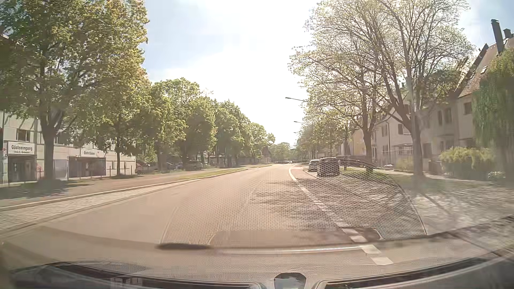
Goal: Follow the waypoints while adhering to traffic rules and regulations
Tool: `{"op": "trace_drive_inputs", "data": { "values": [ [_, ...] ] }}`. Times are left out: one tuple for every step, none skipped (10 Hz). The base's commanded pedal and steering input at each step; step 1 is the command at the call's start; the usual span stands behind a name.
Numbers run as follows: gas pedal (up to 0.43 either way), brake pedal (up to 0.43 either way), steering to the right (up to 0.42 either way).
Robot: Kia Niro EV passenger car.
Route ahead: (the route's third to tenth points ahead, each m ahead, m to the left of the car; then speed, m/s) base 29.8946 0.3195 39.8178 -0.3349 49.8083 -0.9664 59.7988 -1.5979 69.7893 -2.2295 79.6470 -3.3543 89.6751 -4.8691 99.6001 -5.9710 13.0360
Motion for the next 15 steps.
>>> {"op": "trace_drive_inputs", "data": {
  "values": [
    [0.079, 0.0, 0.007],
    [0.079, 0.0, 0.007],
    [0.079, 0.0, 0.007],
    [0.079, 0.0, 0.007],
    [0.079, 0.0, 0.007],
    [0.079, 0.0, 0.007],
    [0.079, 0.0, 0.007],
    [0.079, 0.0, 0.007],
    [0.079, 0.0, 0.007],
    [0.079, 0.0, 0.007],
    [0.079, 0.0, 0.007],
    [0.079, 0.0, 0.007],
    [0.079, 0.0, 0.008],
    [0.079, 0.0, 0.008],
    [0.079, 0.0, 0.008]
  ]
}}
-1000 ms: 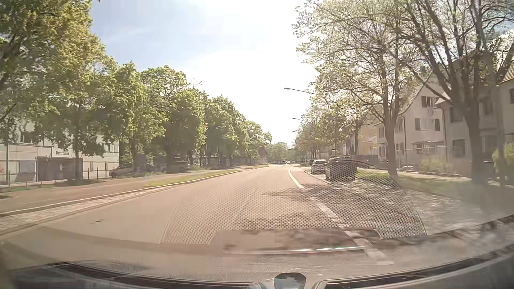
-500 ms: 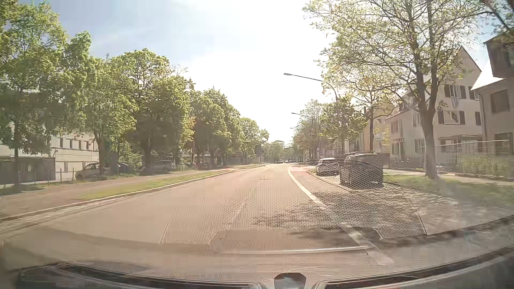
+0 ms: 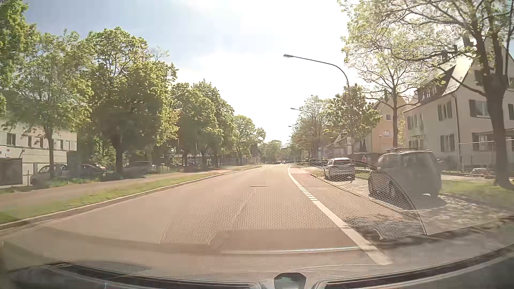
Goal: Follow the waypoints while adhering to traffic rules and regulations
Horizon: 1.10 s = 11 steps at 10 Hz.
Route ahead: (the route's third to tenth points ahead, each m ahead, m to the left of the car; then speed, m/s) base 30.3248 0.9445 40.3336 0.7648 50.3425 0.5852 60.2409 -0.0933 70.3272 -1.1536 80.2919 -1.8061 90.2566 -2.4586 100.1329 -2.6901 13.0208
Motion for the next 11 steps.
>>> {"op": "trace_drive_inputs", "data": {
  "values": [
    [0.079, 0.0, 0.008],
    [0.079, 0.0, 0.008],
    [0.079, 0.0, 0.008],
    [0.079, 0.0, 0.007],
    [0.079, 0.0, 0.007],
    [0.079, 0.0, 0.008],
    [0.079, 0.0, 0.008],
    [0.079, 0.0, 0.007],
    [0.079, 0.0, 0.007],
    [0.079, 0.0, 0.007],
    [0.079, 0.0, 0.008]
  ]
}}
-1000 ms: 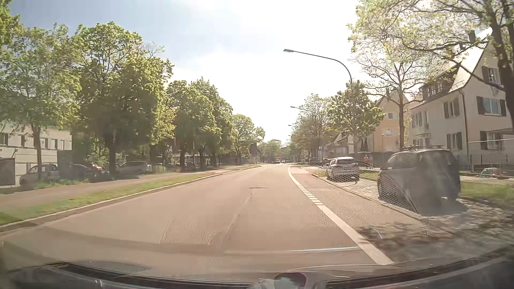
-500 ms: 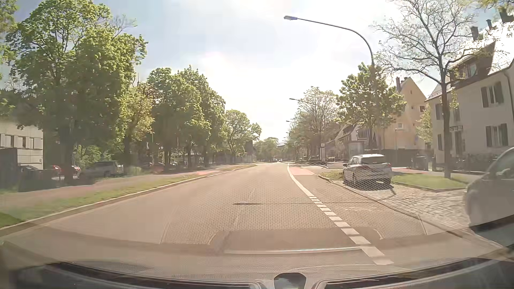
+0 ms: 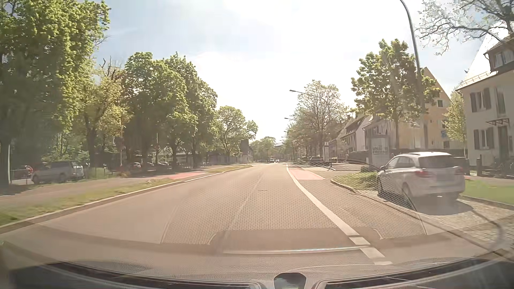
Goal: Follow the waypoints while adhering to traffic rules and regulations
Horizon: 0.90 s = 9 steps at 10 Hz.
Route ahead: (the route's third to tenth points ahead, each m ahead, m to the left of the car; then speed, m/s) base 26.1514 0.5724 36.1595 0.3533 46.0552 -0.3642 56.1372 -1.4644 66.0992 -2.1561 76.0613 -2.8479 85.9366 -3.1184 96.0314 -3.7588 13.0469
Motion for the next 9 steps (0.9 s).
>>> {"op": "trace_drive_inputs", "data": {
  "values": [
    [0.079, 0.0, 0.008],
    [0.079, 0.0, 0.008],
    [0.079, 0.0, 0.007],
    [0.079, 0.0, 0.007],
    [0.079, 0.0, 0.008],
    [0.079, 0.0, 0.008],
    [0.079, 0.0, 0.007],
    [0.079, 0.0, 0.007],
    [0.079, 0.0, 0.008]
  ]
}}
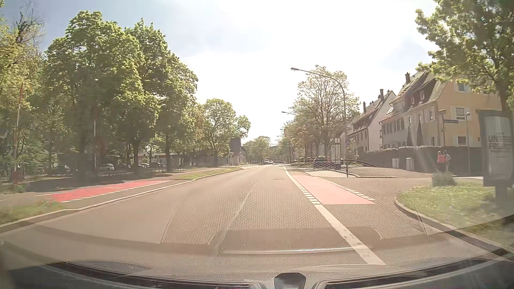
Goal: Follow the waypoints while adhering to traffic rules and regulations
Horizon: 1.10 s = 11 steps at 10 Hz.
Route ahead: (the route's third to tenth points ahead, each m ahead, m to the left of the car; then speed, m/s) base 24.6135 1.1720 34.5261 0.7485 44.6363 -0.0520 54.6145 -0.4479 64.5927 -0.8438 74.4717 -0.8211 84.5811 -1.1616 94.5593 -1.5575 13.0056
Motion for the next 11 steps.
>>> {"op": "trace_drive_inputs", "data": {
  "values": [
    [0.079, 0.0, 0.007],
    [0.079, 0.0, 0.007],
    [0.079, 0.0, 0.008],
    [0.079, 0.0, 0.008],
    [0.079, 0.0, 0.008],
    [0.079, 0.0, 0.007],
    [0.079, 0.0, 0.008],
    [0.079, 0.0, 0.008],
    [0.079, 0.0, 0.007],
    [0.079, 0.0, 0.007],
    [0.079, 0.0, 0.008]
  ]
}}
